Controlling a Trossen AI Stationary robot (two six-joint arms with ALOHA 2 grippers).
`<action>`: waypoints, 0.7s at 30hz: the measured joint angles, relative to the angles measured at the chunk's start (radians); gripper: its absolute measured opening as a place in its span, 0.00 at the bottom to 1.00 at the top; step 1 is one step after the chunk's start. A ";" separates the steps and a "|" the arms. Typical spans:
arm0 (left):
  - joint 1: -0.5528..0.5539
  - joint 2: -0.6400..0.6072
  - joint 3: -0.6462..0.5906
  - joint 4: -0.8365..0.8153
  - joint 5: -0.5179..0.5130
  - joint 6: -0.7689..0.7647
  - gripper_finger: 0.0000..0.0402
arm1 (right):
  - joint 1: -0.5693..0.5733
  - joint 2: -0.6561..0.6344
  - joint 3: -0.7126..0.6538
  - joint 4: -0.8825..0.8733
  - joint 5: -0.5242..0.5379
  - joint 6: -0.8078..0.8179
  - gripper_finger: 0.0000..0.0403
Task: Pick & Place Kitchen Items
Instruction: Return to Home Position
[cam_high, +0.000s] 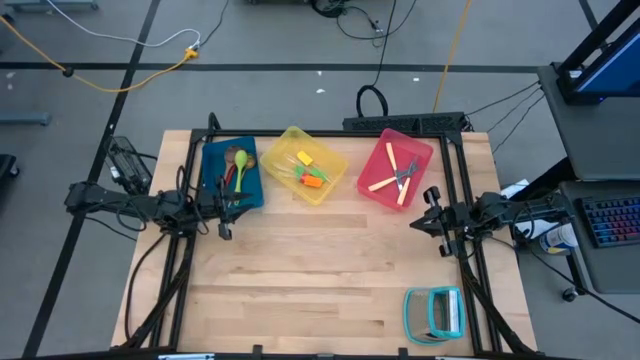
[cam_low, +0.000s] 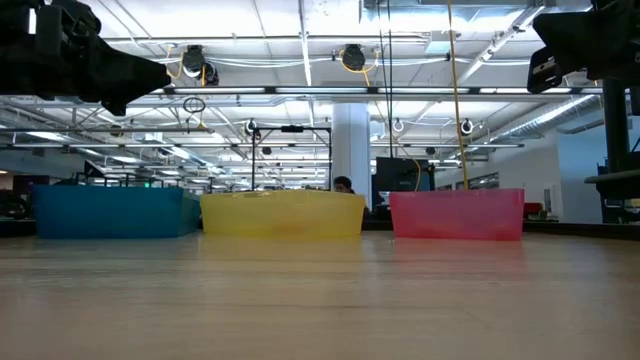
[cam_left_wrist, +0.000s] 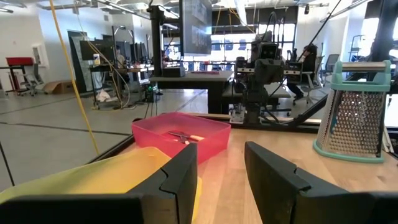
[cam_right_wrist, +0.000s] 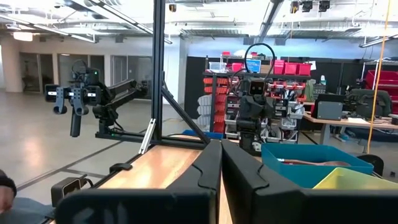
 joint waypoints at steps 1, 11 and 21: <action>0.000 0.000 0.000 0.000 0.000 0.000 0.34 | 0.000 0.000 0.000 0.000 0.000 0.000 0.02; 0.000 0.000 0.000 0.000 0.000 0.000 0.34 | 0.000 0.000 0.000 0.000 0.000 0.000 0.02; 0.000 0.000 0.000 0.000 0.000 0.000 0.34 | 0.000 0.000 0.000 0.000 0.000 0.000 0.02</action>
